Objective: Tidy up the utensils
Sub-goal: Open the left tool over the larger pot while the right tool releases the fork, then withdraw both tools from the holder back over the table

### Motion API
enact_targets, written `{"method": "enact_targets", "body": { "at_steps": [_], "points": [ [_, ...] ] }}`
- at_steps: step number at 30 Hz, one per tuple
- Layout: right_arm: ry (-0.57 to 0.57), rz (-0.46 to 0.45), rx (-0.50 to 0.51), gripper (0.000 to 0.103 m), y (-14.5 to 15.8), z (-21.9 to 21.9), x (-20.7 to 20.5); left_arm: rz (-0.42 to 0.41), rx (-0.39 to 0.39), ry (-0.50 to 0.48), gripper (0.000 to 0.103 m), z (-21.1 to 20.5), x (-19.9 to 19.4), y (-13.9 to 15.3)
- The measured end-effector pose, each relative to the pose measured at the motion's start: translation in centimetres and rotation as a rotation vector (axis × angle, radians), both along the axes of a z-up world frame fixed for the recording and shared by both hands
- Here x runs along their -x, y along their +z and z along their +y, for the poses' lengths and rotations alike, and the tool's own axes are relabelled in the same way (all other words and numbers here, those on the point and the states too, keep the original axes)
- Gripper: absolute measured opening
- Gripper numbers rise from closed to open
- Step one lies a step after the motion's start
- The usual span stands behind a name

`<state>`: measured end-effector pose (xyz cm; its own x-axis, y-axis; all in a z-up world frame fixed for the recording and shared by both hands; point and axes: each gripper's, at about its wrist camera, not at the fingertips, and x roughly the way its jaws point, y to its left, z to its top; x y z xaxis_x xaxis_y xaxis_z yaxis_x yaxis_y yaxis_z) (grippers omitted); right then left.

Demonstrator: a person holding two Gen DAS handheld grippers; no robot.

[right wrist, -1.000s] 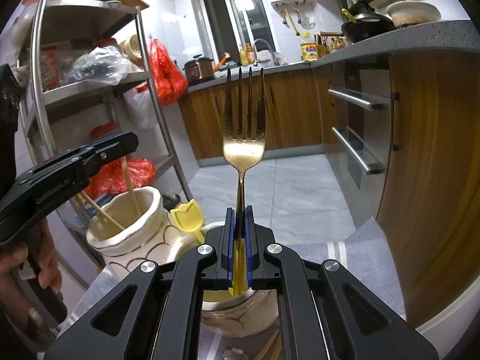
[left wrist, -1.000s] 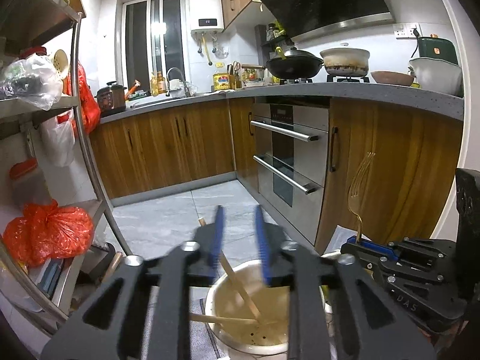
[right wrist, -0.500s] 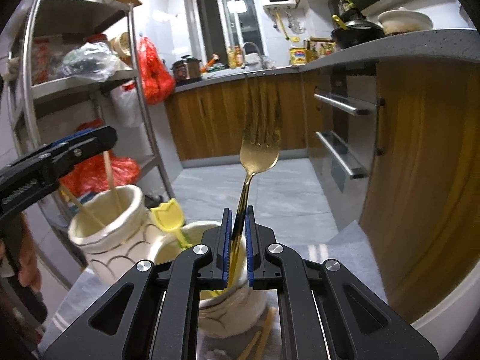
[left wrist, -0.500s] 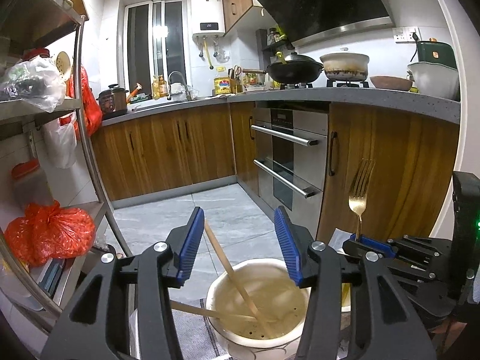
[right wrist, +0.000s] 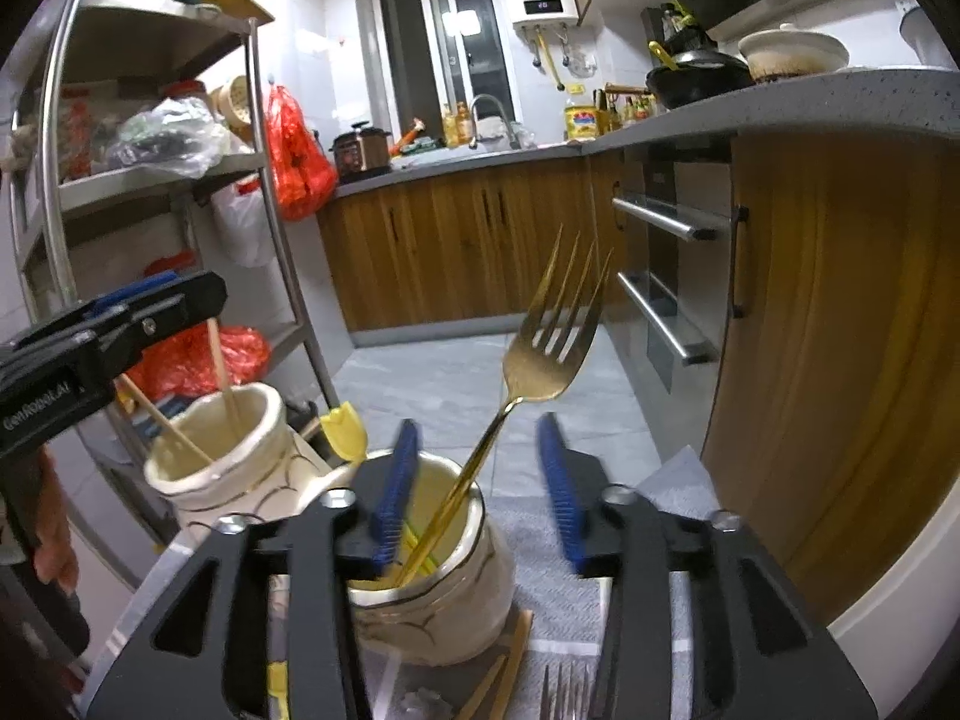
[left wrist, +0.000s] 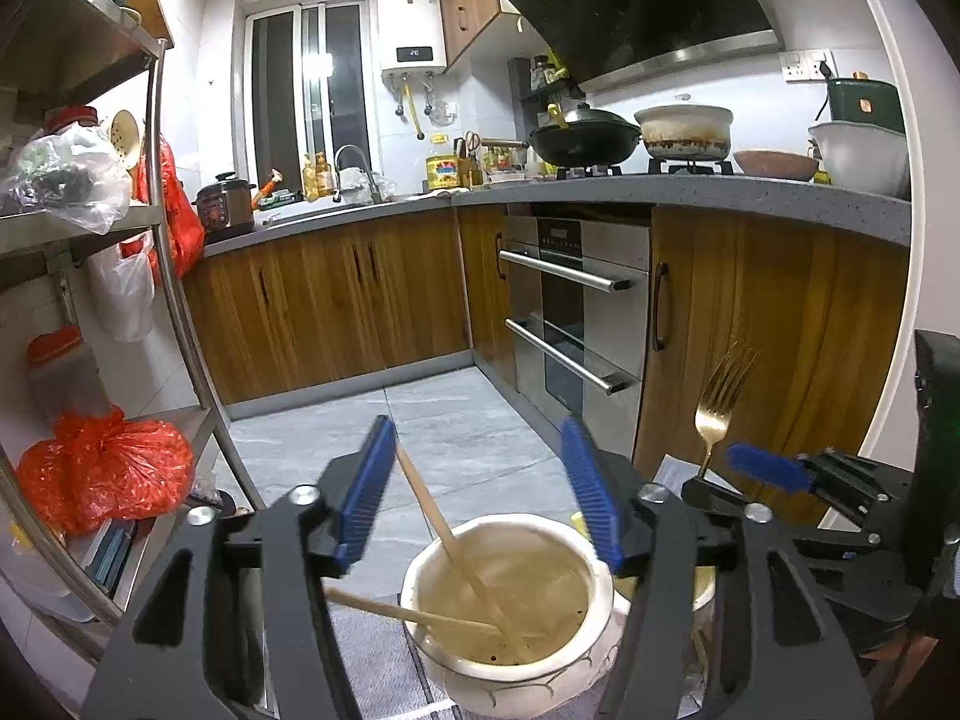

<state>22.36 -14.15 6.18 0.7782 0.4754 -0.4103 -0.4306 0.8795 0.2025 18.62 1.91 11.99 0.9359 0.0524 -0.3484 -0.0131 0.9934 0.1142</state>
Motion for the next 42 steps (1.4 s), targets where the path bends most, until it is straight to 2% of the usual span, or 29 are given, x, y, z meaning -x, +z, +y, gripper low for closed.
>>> {"method": "enact_targets", "body": {
  "at_steps": [2, 3, 4, 6, 7, 17, 23, 26, 33, 39, 42],
  "points": [
    [0.006, -0.007, -0.014, 0.070, 0.7, -0.6, 0.5, -0.008, 0.014, 0.004, 0.071, 0.0, 0.6, 0.3],
    [0.005, -0.009, -0.021, 0.077, 1.1, -1.0, 0.7, -0.012, 0.021, 0.006, 0.074, 0.1, 0.9, 0.4],
    [0.003, -0.012, -0.029, 0.085, 1.4, -1.3, 0.9, -0.016, 0.030, 0.008, 0.081, 0.1, 1.3, 0.5],
    [0.003, -0.019, -0.058, 0.096, 2.0, -2.2, 1.5, -0.030, 0.045, 0.016, 0.090, 0.2, 2.3, 0.7],
    [0.005, -0.023, -0.074, 0.097, 2.4, -2.8, 1.9, -0.036, 0.050, 0.018, 0.096, 0.2, 2.8, 0.9],
    [-0.015, -0.005, -0.075, 0.098, 2.8, -5.3, 5.1, -0.027, 0.112, 0.012, 0.098, 0.5, 8.2, 0.9],
    [-0.007, 0.040, -0.022, 0.098, 0.6, -5.4, 7.0, 0.004, 0.092, 0.005, 0.098, 0.1, 11.3, -0.9],
    [0.009, 0.082, 0.000, 0.098, -1.1, -5.5, 7.6, 0.026, 0.109, 0.010, 0.098, 0.4, 13.0, -2.8],
    [0.071, 0.141, 0.107, 0.098, -3.9, -2.8, 9.9, 0.088, 0.176, 0.063, 0.097, 3.2, 14.7, -7.0],
    [0.149, 0.163, 0.209, 0.098, -5.5, 0.5, 11.5, 0.113, 0.188, 0.085, 0.097, 4.5, 15.6, -8.9],
    [0.172, 0.181, 0.265, 0.098, -6.1, 2.1, 11.8, 0.108, 0.168, 0.094, 0.097, 4.7, 15.7, -9.3]
  ]
}}
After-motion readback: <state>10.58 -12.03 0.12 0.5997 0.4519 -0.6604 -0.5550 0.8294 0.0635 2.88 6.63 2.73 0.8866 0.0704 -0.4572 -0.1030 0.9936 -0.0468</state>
